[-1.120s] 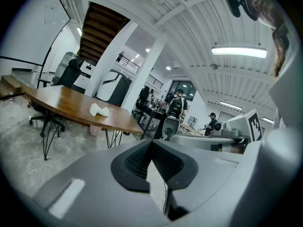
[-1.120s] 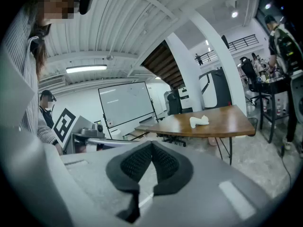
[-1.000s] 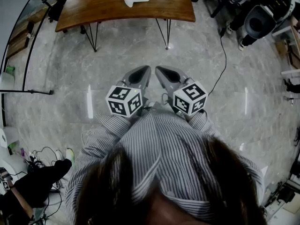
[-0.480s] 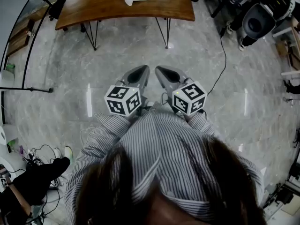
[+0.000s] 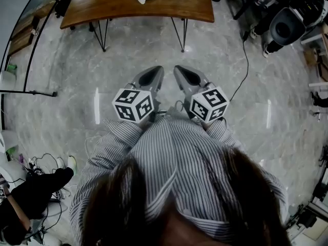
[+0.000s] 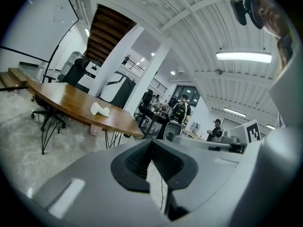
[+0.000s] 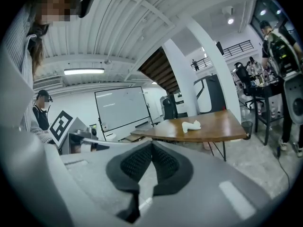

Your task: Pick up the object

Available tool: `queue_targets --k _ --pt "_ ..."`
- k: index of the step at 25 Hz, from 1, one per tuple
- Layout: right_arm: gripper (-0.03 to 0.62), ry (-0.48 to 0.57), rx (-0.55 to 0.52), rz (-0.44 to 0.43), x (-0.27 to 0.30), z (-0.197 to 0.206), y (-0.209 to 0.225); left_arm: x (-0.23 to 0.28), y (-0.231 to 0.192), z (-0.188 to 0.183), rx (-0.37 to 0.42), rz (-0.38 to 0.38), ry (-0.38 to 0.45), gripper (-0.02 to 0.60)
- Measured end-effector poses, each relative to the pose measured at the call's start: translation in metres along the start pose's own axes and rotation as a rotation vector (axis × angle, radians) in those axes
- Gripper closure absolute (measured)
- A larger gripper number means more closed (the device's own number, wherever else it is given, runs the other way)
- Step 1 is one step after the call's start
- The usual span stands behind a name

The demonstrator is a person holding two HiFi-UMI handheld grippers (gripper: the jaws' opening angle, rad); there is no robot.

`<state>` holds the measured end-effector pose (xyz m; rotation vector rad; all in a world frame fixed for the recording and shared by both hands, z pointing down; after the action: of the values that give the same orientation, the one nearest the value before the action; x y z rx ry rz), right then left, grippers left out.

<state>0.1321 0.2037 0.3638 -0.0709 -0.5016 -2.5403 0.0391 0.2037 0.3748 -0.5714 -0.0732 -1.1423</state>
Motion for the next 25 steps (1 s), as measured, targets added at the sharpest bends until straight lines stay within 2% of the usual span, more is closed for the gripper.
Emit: queue_targets --k 7,12,16,20,25 --pt "0.592 -0.009 0.053 -0.004 -0.001 0.012 0.02 0.013 -0.004 0.011 -0.061 -0.011 -0.028 0.581" --pt "0.592 -0.005 0.053 -0.007 0.017 0.006 0.037 0.031 -0.019 0.008 -0.063 -0.015 -0.037 0.581" --pt "0.593 -0.014 0.055 -0.012 0.045 -0.004 0.065 0.06 -0.043 -0.013 -0.079 -0.02 -0.009 0.581" --pt "0.592 -0.023 0.037 0.016 0.079 -0.019 0.102 0.101 -0.067 -0.035 -0.077 -0.009 -0.019 0.581" --pt "0.592 -0.033 0.04 0.02 0.137 -0.044 0.145 0.154 -0.11 -0.08 -0.085 -0.011 -0.021 0.581"
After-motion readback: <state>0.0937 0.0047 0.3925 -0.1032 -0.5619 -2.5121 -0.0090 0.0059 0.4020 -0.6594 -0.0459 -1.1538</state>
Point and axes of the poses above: the fingertips, and each gripper's own axes: x forward along the fingers, y to its right, z out of its underside, the point moved 3 cm from there along -x, backward along the fingers, and after that the axes turned 13 degrees about -z, right-handed, at the moved point
